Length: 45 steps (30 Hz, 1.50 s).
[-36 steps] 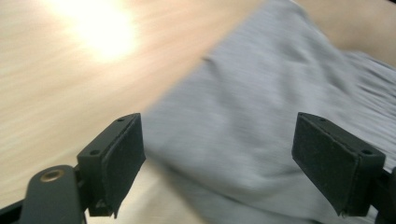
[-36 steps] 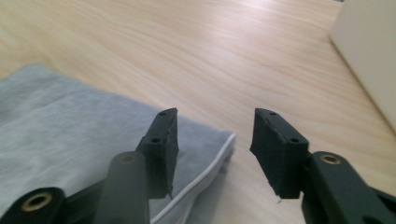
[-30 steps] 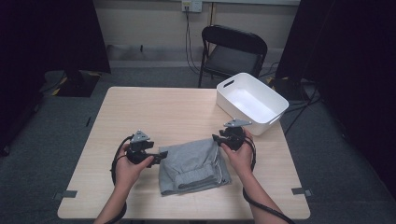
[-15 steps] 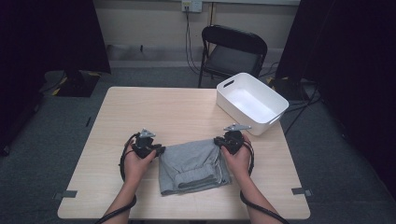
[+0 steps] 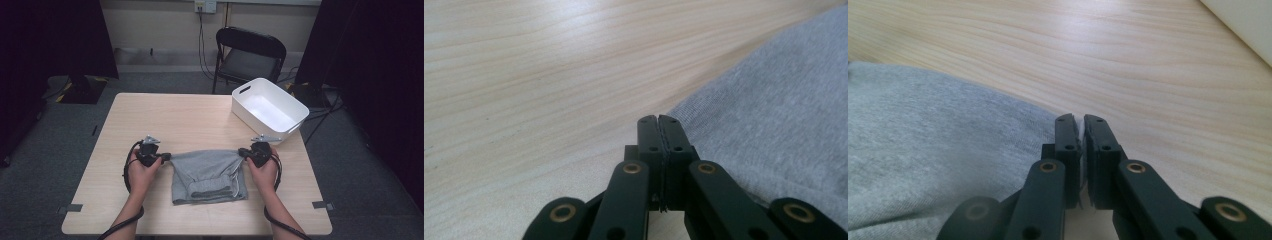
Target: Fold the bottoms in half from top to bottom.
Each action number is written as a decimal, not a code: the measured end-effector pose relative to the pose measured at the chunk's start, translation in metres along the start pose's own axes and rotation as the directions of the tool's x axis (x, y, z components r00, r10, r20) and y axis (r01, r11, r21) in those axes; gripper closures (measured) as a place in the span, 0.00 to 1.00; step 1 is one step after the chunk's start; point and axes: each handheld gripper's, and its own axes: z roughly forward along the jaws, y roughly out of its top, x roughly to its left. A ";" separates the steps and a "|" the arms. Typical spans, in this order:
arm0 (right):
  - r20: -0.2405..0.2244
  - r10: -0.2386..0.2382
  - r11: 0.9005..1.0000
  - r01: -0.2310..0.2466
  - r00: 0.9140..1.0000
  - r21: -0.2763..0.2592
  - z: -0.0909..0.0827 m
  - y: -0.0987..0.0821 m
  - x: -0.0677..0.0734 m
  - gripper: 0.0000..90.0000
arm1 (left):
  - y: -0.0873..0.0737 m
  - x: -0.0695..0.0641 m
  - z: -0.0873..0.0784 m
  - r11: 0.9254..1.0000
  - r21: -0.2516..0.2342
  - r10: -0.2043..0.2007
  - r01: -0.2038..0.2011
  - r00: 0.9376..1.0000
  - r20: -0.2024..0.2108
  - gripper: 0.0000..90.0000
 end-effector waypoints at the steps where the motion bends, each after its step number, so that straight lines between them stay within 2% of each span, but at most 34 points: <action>1: -0.005 0.001 1.000 -0.001 1.000 -0.006 0.000 0.000 0.000 0.95 | 0.001 -0.001 0.001 1.000 -0.011 -0.006 0.006 1.000 0.006 1.00; 3: 0.003 -0.017 1.000 0.017 1.000 -0.010 -0.001 0.000 0.001 0.95 | 0.004 -0.003 0.003 0.999 -0.031 0.014 -0.014 1.000 0.008 0.99; 4: -0.004 -0.021 1.000 0.021 1.000 -0.011 -0.001 0.001 0.002 0.94 | 0.005 -0.003 0.003 0.999 -0.033 0.022 -0.022 1.000 -0.001 0.98; 5: 0.008 -0.033 0.999 0.033 0.999 -0.008 -0.001 0.002 0.002 0.94 | 0.006 -0.003 0.003 0.999 -0.020 0.033 -0.033 0.999 -0.031 0.99; 6: 0.028 -0.047 0.999 0.047 0.998 0.000 -0.002 0.003 0.003 0.93 | 0.006 -0.001 0.002 0.999 -0.031 0.030 -0.031 0.999 -0.037 0.98; 7: 0.038 -0.058 0.998 0.058 0.998 0.000 -0.003 0.003 0.002 0.91 | 0.006 0.001 0.001 0.999 -0.053 0.007 -0.008 1.000 -0.021 0.90; 8: 0.038 -0.058 0.998 0.058 0.998 0.000 -0.003 0.003 0.002 0.91 | 0.006 0.001 0.001 0.999 -0.053 0.007 -0.008 1.000 -0.021 0.85; 9: 0.055 -0.057 0.998 0.057 0.997 -0.003 -0.006 0.003 -0.001 0.78 | 0.005 0.001 -0.001 0.999 -0.053 0.005 -0.005 1.000 -0.010 0.84; 10: 0.059 -0.047 0.999 0.047 0.997 -0.010 -0.007 0.003 -0.002 0.76 | 0.004 -0.001 -0.005 0.998 -0.057 0.020 -0.020 1.000 0.001 0.81; 11: 0.062 -0.050 0.999 0.051 0.997 -0.012 -0.009 0.003 -0.002 0.73 | 0.002 -0.003 -0.007 0.998 -0.059 0.016 -0.015 1.000 0.019 0.77; 12: 0.081 -0.070 0.997 0.071 0.994 -0.012 -0.010 0.004 -0.002 0.68 | 0.000 -0.005 -0.009 0.998 -0.057 0.028 -0.027 0.999 0.017 0.75; 13: 0.088 -0.084 0.996 0.086 0.993 -0.018 -0.011 0.006 0.000 0.67 | -0.002 -0.008 -0.010 0.998 -0.059 0.034 -0.032 0.999 0.024 0.71; 16: 0.070 -0.091 0.995 0.094 0.993 -0.037 -0.014 0.010 0.005 0.66 | -0.007 -0.013 -0.014 0.998 -0.062 0.029 -0.027 0.999 0.040 0.60; 17: 0.060 -0.117 0.992 0.120 0.991 -0.047 -0.015 0.015 0.013 0.61 | -0.013 -0.019 -0.018 0.997 -0.064 0.037 -0.033 0.997 0.064 0.57; 18: 0.058 -0.128 0.990 0.132 0.990 -0.055 -0.016 0.018 0.017 0.59 | -0.013 -0.019 -0.018 0.997 -0.064 0.037 -0.033 0.997 0.064 0.55; 20: 0.051 -0.135 0.988 0.138 0.989 -0.061 -0.017 0.021 0.020 0.56 | -0.018 -0.027 -0.023 0.996 -0.057 0.080 -0.075 0.994 0.073 0.53; 21: 0.032 -0.159 0.985 0.161 0.987 -0.065 -0.017 0.025 0.028 0.52 | -0.023 -0.036 -0.031 0.994 -0.058 0.094 -0.089 0.991 0.093 0.50; 22: 0.032 -0.159 0.985 0.161 0.987 -0.065 -0.017 0.025 0.028 0.52 | -0.023 -0.036 -0.031 0.994 -0.058 0.094 -0.089 0.991 0.093 0.50; 23: 0.014 -0.171 0.983 0.171 0.985 -0.065 -0.016 0.027 0.037 0.48 | -0.027 -0.045 -0.036 0.994 -0.055 0.102 -0.096 0.988 0.116 0.50; 25: -0.009 -0.183 0.982 0.182 0.983 -0.056 -0.013 0.027 0.045 0.47 | -0.031 -0.051 -0.039 0.993 -0.038 0.119 -0.115 0.986 0.115 0.49; 29: -0.044 -0.200 0.979 0.198 0.979 -0.054 -0.007 0.026 0.059 0.44 | -0.043 -0.060 -0.041 0.993 -0.005 0.121 -0.122 0.986 0.111 0.48; 32: -0.059 -0.214 0.976 0.211 0.975 -0.056 -0.005 0.028 0.066 0.42 | -0.049 -0.065 -0.041 0.994 0.017 0.105 -0.108 0.987 0.123 0.49; 33: -0.070 -0.227 0.973 0.224 0.971 -0.054 -0.002 0.030 0.072 0.41 | -0.053 -0.067 -0.042 0.993 0.024 0.115 -0.119 0.987 0.116 0.50; 37: -0.089 -0.264 0.964 0.260 0.960 -0.056 0.002 0.037 0.084 0.39 | -0.059 -0.073 -0.042 0.992 0.045 0.111 -0.118 0.985 0.133 0.53; 41: -0.112 -0.282 0.959 0.279 0.953 -0.045 0.012 0.043 0.095 0.38 | -0.063 -0.080 -0.041 0.985 0.061 0.154 -0.161 0.981 0.114 0.57; 43: -0.127 -0.293 0.956 0.289 0.948 -0.048 0.018 0.046 0.101 0.38 | -0.064 -0.081 -0.042 0.984 0.059 0.161 -0.168 0.981 0.106 0.59; 45: -0.144 -0.299 0.954 0.296 0.943 -0.044 0.026 0.048 0.109 0.38 | -0.067 -0.082 -0.043 0.986 0.050 0.152 -0.157 0.983 0.099 0.59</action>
